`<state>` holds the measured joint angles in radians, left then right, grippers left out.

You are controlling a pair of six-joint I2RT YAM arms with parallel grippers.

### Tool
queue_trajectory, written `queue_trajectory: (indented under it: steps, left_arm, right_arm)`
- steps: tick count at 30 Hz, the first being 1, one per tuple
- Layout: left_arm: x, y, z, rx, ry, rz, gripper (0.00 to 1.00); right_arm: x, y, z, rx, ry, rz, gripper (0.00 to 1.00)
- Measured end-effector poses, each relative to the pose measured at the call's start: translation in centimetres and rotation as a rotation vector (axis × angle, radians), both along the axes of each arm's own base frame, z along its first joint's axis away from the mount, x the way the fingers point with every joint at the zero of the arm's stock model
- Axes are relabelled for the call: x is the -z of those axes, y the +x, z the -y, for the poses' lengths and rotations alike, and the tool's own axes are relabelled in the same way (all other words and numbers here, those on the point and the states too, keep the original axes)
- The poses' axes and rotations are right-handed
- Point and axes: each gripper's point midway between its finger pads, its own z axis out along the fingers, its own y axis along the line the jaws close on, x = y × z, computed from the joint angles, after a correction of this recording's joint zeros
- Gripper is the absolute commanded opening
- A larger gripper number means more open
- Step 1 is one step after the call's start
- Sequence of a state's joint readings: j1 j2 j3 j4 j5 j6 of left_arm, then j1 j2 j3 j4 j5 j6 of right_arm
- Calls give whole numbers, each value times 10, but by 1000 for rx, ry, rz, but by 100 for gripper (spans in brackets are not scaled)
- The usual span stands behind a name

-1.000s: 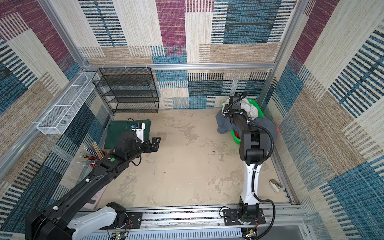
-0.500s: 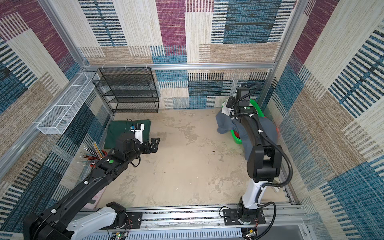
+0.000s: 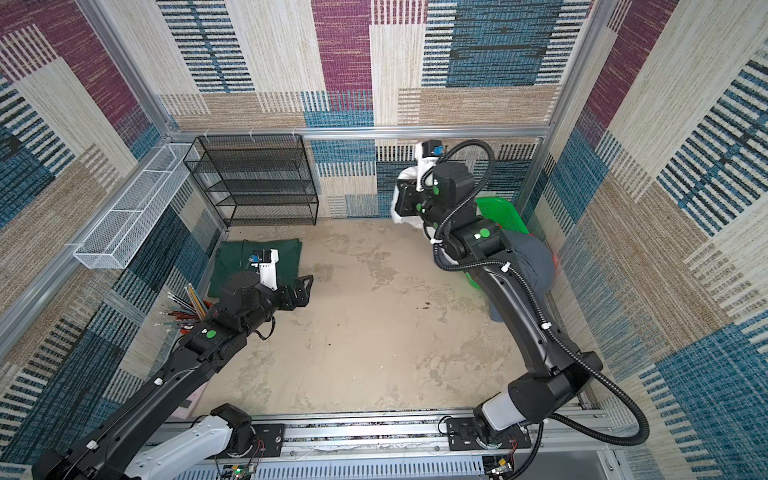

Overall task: Fold and stack the t-shirts
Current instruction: 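Lift the white t-shirt out and drag it onto the table with the right gripper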

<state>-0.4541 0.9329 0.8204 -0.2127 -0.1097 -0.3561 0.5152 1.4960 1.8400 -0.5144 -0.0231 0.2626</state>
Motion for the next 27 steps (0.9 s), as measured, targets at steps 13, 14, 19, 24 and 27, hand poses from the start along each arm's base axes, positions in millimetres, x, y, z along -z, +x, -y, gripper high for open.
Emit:
queue_trajectory:
  steps: [13, 14, 19, 24, 27]
  left_arm:
    - [-10, -30, -39, -132, 6, 35, 100]
    - [-6, -31, -41, -139, 12, 26, 100]
    - [6, -34, -42, -141, 23, -18, 100]
    - [26, -34, -27, -87, -11, -102, 99]
    - [50, -38, -11, -35, -33, -187, 98]
  right_arm:
    - [168, 7, -99, -164, -146, -309, 41]
    - [180, 11, -105, -175, -146, -332, 62]
    - [221, 32, -131, -237, -161, -409, 98]
    - [228, 56, -71, -124, -90, -433, 98]
    - [225, 57, -17, -10, -50, -437, 98]
